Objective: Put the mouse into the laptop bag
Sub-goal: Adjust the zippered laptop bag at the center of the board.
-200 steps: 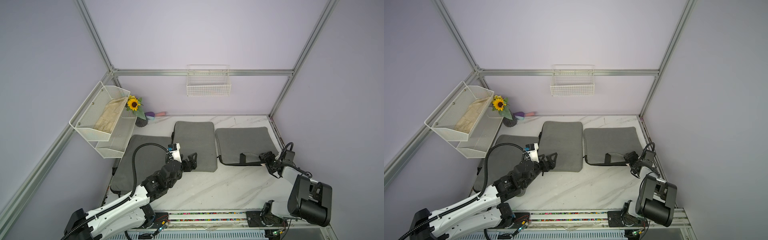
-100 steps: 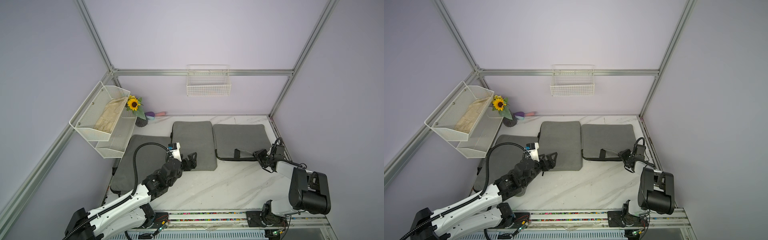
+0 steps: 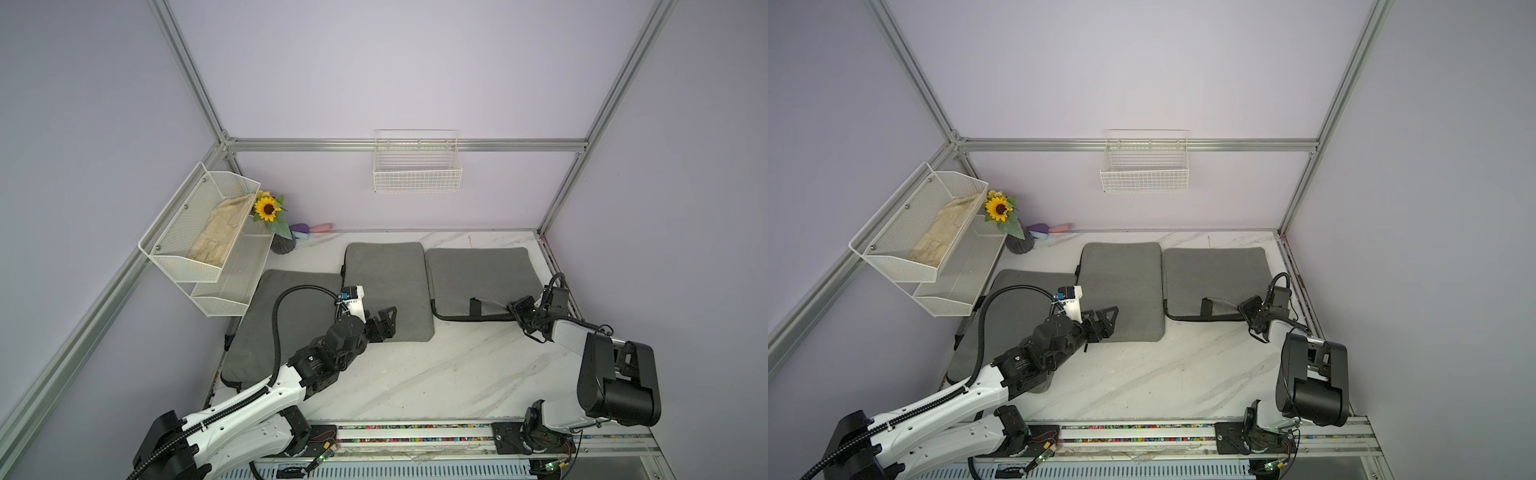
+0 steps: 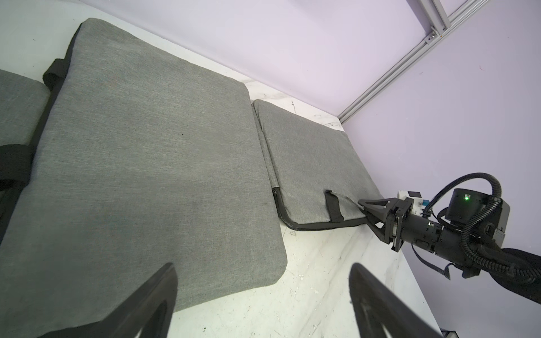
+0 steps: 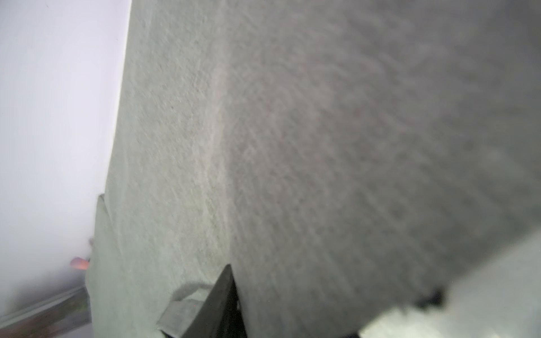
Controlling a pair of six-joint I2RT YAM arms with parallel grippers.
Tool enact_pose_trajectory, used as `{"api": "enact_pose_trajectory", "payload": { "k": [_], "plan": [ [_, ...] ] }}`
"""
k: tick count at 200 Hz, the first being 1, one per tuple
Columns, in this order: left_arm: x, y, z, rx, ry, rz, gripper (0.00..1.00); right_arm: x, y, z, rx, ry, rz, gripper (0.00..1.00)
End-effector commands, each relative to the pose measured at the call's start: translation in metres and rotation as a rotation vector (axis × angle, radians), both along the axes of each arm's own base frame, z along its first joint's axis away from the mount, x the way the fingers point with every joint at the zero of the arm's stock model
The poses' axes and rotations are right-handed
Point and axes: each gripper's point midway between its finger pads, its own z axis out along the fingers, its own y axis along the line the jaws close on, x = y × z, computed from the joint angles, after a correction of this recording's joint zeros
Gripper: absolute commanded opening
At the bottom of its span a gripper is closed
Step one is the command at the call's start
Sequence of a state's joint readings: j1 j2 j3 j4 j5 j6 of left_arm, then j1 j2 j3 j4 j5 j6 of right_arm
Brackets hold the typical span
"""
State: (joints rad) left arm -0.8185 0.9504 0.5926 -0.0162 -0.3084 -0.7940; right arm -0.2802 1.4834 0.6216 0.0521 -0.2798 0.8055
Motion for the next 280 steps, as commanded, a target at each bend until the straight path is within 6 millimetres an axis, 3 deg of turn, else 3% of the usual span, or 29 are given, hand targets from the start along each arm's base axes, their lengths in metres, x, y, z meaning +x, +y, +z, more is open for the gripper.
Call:
{"api": "enact_pose_trajectory", "payload": {
  "k": [1, 25, 43, 59, 84, 112, 137, 167, 203, 234, 280],
  "plan": [
    [0.002, -0.005, 0.003, -0.032, -0.009, -0.014, 0.9, 0.002, -0.033, 0.005, -0.03, 0.003, -0.123, 0.27],
    [0.003, -0.008, 0.003, -0.037, -0.008, -0.023, 0.9, 0.0, -0.063, 0.005, 0.0, -0.004, -0.189, 0.25],
    [0.004, -0.014, 0.004, -0.042, -0.004, -0.04, 0.9, 0.01, -0.073, 0.008, -0.014, -0.01, -0.187, 0.32],
    [0.005, -0.018, 0.003, -0.041, 0.003, -0.051, 0.9, 0.023, -0.072, 0.006, 0.007, -0.011, -0.155, 0.45],
    [0.007, -0.021, 0.002, -0.037, 0.014, -0.058, 0.9, 0.034, -0.074, 0.008, 0.004, 0.002, -0.126, 0.54],
    [0.008, -0.022, 0.001, -0.043, 0.018, -0.055, 0.9, 0.028, -0.068, 0.034, -0.061, -0.014, -0.129, 0.68],
    [0.008, -0.023, 0.001, -0.051, 0.021, -0.06, 0.9, 0.013, -0.043, 0.055, -0.089, -0.031, -0.1, 0.78],
    [0.008, -0.023, -0.001, -0.048, 0.028, -0.061, 0.9, -0.007, 0.02, 0.069, -0.079, -0.085, 0.013, 0.81],
    [0.005, -0.02, 0.0, -0.064, 0.024, -0.066, 0.9, -0.037, 0.04, 0.07, -0.053, -0.113, 0.031, 0.88],
    [0.001, -0.018, 0.002, -0.086, 0.021, -0.073, 0.9, -0.043, 0.072, 0.05, 0.026, -0.103, 0.095, 0.89],
    [-0.002, -0.017, 0.002, -0.097, 0.022, -0.08, 0.91, -0.028, 0.116, 0.015, 0.035, -0.045, 0.156, 0.89]
  ]
}}
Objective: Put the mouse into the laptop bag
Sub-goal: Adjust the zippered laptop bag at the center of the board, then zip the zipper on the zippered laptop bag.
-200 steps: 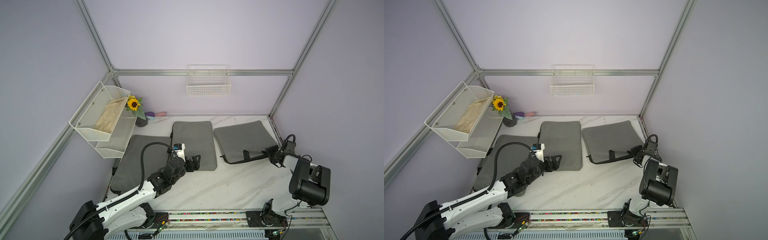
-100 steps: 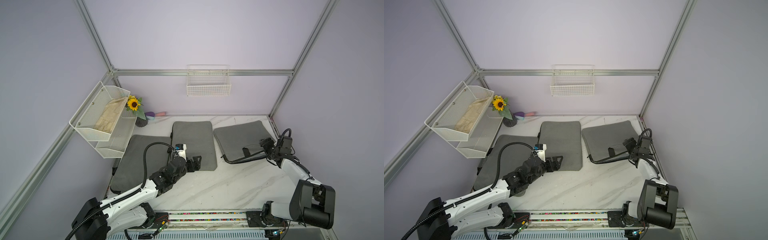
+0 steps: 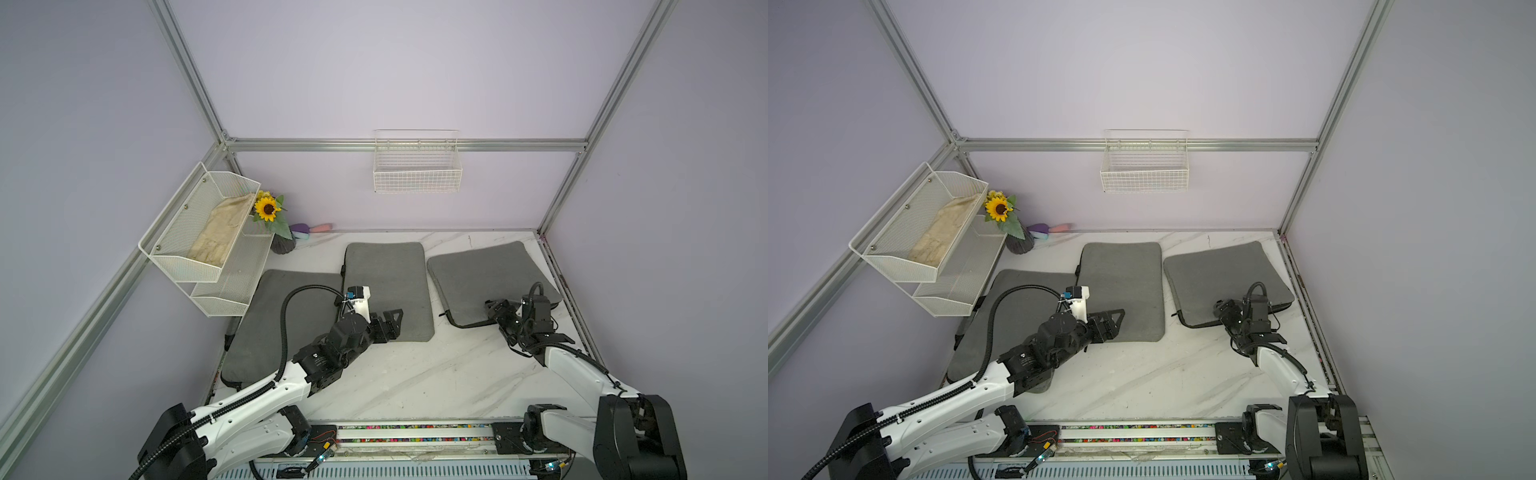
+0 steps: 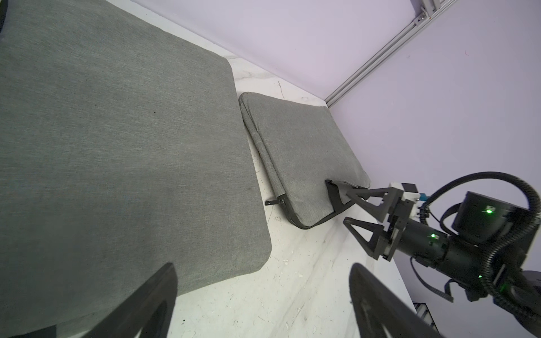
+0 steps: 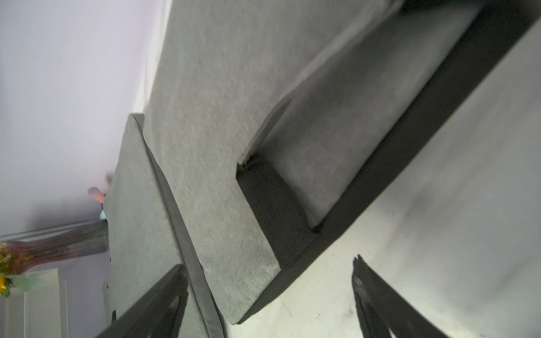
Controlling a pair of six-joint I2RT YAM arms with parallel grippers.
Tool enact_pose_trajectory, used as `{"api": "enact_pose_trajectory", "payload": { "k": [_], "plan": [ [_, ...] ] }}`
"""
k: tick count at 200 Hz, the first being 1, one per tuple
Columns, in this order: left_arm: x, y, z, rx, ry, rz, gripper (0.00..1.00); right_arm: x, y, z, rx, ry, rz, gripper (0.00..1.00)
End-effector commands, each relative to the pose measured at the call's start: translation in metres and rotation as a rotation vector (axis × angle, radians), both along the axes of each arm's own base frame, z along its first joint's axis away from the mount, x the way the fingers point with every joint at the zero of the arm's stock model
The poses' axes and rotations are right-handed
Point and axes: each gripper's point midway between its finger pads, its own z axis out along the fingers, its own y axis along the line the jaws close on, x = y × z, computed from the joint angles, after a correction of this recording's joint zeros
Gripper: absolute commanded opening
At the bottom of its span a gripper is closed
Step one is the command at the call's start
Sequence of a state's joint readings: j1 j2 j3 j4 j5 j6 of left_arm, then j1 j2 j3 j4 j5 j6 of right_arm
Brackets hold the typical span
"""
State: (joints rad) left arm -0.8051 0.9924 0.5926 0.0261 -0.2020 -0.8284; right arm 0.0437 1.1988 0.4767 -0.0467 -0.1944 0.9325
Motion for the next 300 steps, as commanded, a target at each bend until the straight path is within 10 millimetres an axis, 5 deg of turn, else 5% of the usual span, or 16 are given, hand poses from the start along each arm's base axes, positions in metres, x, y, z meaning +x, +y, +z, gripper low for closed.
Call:
{"api": "enact_pose_trajectory", "payload": {
  "k": [1, 21, 55, 103, 117, 129, 148, 180, 204, 227, 267, 300],
  "plan": [
    [-0.001, 0.0, 0.008, -0.044, -0.021, -0.005, 0.91, 0.018, 0.014, -0.003, 0.012, -0.028, -0.02, 0.89],
    [0.0, -0.001, 0.008, -0.045, -0.02, -0.008, 0.91, 0.028, 0.01, -0.013, -0.032, -0.003, -0.049, 0.83],
    [0.002, -0.002, 0.007, -0.035, -0.018, -0.005, 0.91, 0.037, -0.001, -0.019, -0.089, 0.026, -0.092, 0.41],
    [0.004, -0.003, 0.007, -0.029, -0.011, -0.005, 0.91, 0.033, -0.043, -0.023, -0.082, 0.049, -0.125, 0.1],
    [0.005, -0.003, 0.006, -0.029, -0.007, -0.007, 0.91, 0.027, -0.064, -0.02, -0.089, 0.05, -0.157, 0.11],
    [0.005, -0.005, 0.005, -0.032, -0.004, -0.012, 0.91, 0.024, -0.075, -0.016, -0.104, 0.047, -0.171, 0.22],
    [0.006, -0.007, 0.005, -0.035, -0.001, -0.018, 0.91, 0.022, -0.079, -0.003, -0.157, 0.042, -0.154, 0.53],
    [0.006, -0.01, 0.005, -0.044, 0.004, -0.029, 0.91, 0.01, -0.075, 0.024, -0.181, -0.003, -0.142, 0.67],
    [0.006, -0.008, 0.005, -0.044, 0.004, -0.024, 0.91, -0.001, -0.051, 0.052, -0.225, -0.056, -0.097, 0.7],
    [0.007, -0.007, 0.005, -0.048, 0.002, -0.021, 0.92, -0.011, 0.003, 0.059, -0.191, -0.085, 0.01, 0.7],
    [0.006, -0.008, 0.002, -0.047, 0.01, -0.024, 0.92, -0.019, 0.091, 0.028, -0.179, -0.044, 0.159, 0.68],
    [0.005, -0.004, 0.003, -0.047, 0.009, -0.017, 0.92, -0.013, 0.108, -0.009, -0.193, 0.022, 0.157, 0.64]
  ]
}}
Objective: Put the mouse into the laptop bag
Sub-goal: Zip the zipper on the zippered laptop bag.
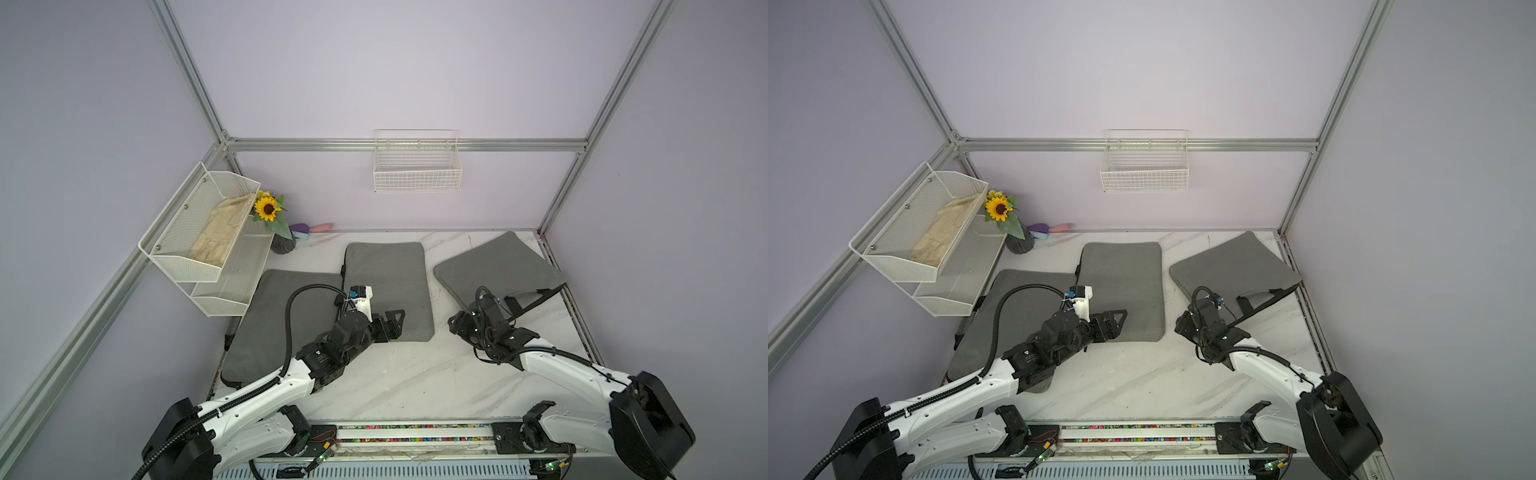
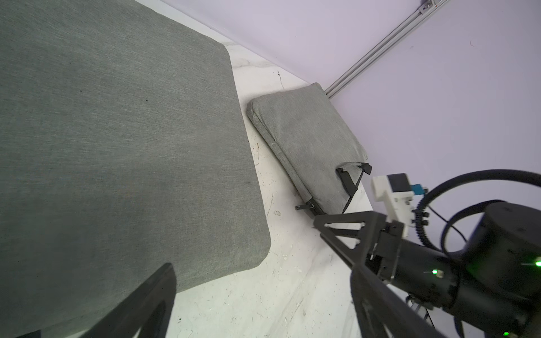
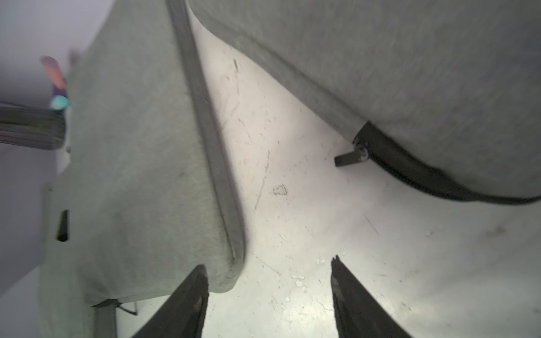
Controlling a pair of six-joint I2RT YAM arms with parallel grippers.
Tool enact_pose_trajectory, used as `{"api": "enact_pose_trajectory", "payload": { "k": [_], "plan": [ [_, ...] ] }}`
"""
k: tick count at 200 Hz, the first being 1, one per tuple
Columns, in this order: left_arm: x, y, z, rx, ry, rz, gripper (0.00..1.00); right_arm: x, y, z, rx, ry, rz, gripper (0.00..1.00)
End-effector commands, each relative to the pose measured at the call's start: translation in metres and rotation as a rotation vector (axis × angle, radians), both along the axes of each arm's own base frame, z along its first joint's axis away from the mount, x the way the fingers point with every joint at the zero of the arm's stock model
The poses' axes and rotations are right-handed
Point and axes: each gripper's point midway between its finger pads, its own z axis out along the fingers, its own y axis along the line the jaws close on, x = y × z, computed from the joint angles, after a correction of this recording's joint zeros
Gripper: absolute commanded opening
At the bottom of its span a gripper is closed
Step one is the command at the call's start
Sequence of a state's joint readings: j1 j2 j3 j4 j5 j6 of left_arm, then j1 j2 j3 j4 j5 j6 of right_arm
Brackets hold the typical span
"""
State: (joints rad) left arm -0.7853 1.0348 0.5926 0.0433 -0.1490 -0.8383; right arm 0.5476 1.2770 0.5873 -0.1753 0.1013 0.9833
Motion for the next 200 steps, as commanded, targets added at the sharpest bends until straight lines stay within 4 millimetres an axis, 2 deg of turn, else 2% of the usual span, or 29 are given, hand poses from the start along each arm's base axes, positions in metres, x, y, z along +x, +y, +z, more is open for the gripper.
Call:
{"api": "enact_pose_trajectory", "payload": {
  "k": [1, 32, 65, 81, 127, 200],
  "plan": [
    [0.002, 0.002, 0.014, -0.044, -0.028, 0.009, 0.92, 0.017, -0.002, -0.006, 0.009, -0.027, -0.105, 0.64],
    [0.0, 0.008, 0.015, -0.04, -0.036, 0.025, 0.92, 0.021, -0.017, -0.026, -0.046, -0.007, -0.202, 0.62],
    [0.001, 0.012, 0.014, -0.037, -0.039, 0.042, 0.92, 0.025, -0.021, -0.038, -0.058, 0.0, -0.253, 0.59],
    [0.001, 0.012, 0.013, -0.036, -0.035, 0.04, 0.92, 0.028, -0.027, -0.041, -0.094, 0.004, -0.29, 0.55],
    [0.001, 0.014, 0.012, -0.035, -0.03, 0.046, 0.92, 0.034, -0.033, -0.046, -0.158, 0.029, -0.33, 0.53],
    [0.004, 0.017, 0.007, -0.043, -0.014, 0.059, 0.93, 0.031, -0.049, -0.055, -0.289, 0.062, -0.352, 0.53]
  ]
}}
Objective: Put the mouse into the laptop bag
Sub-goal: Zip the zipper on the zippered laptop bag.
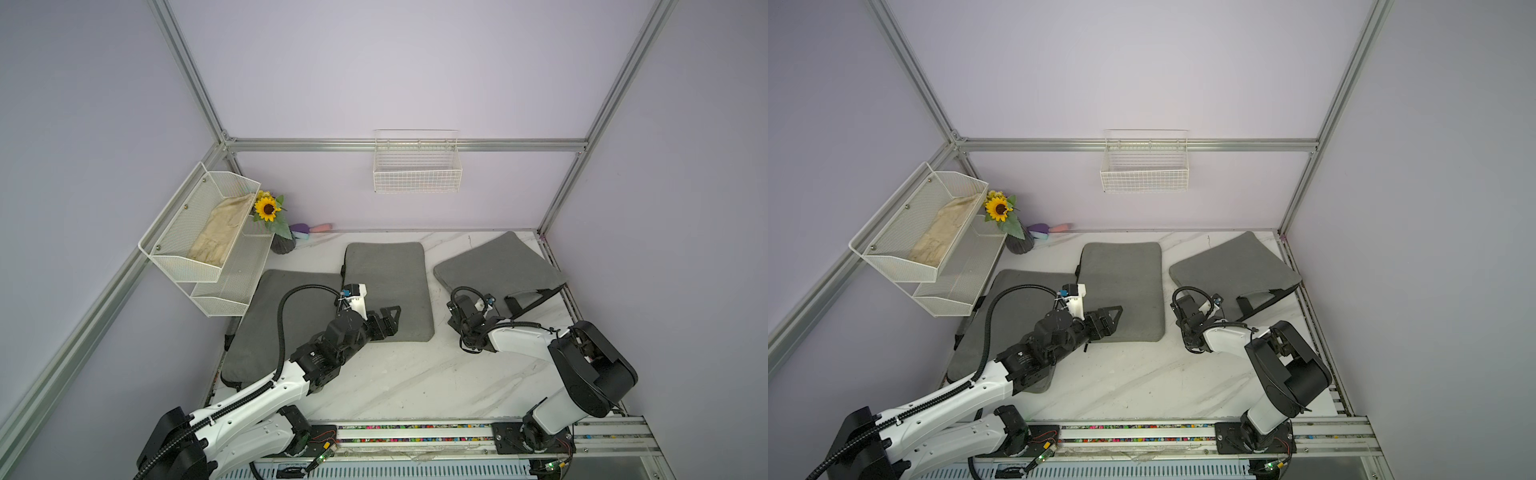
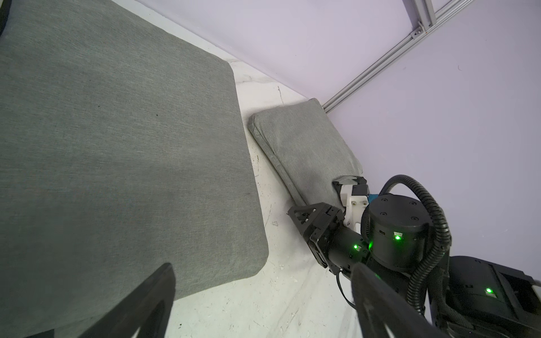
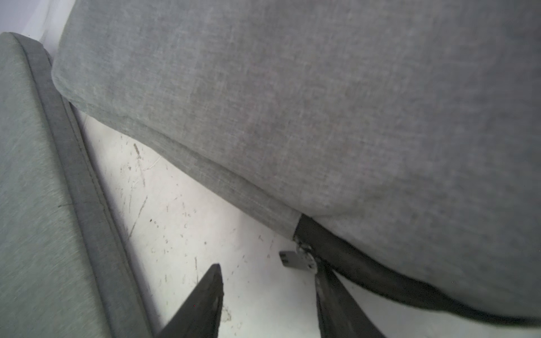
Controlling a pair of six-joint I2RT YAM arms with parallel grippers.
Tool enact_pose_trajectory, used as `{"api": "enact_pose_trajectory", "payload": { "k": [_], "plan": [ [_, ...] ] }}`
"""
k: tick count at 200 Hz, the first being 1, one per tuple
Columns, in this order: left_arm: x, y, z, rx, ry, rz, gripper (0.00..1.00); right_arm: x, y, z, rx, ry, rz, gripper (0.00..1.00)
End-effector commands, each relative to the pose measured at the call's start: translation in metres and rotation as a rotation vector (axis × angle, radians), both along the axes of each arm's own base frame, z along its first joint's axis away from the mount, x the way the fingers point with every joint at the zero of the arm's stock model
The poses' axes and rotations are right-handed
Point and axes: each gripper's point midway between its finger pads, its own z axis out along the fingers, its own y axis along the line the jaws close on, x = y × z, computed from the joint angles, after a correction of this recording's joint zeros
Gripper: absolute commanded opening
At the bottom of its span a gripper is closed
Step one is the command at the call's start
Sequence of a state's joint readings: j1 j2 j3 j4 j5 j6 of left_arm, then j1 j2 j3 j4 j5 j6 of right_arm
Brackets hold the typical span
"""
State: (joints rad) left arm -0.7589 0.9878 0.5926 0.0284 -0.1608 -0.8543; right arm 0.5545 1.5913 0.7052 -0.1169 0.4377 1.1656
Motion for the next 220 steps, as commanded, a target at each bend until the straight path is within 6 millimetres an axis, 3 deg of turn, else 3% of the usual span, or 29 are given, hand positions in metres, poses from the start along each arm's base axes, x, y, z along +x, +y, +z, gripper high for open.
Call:
{"api": "enact_pose_trajectory", "payload": {
  "k": [1, 92, 182, 220],
  "plan": [
    [0.001, 0.005, -0.006, -0.011, 0.005, 0.016, 0.93, -0.014, -0.015, -0.017, -0.09, 0.087, -0.026, 0.53],
    [0.005, 0.008, -0.01, -0.015, 0.016, 0.024, 0.93, -0.001, -0.013, -0.033, -0.18, 0.148, -0.009, 0.45],
    [0.01, 0.001, -0.015, -0.03, 0.035, 0.001, 0.93, 0.005, -0.008, -0.023, -0.182, 0.124, 0.038, 0.03],
    [0.014, -0.008, -0.017, -0.049, 0.042, -0.019, 0.93, 0.01, 0.011, -0.006, -0.117, 0.058, 0.155, 0.0]
  ]
}}
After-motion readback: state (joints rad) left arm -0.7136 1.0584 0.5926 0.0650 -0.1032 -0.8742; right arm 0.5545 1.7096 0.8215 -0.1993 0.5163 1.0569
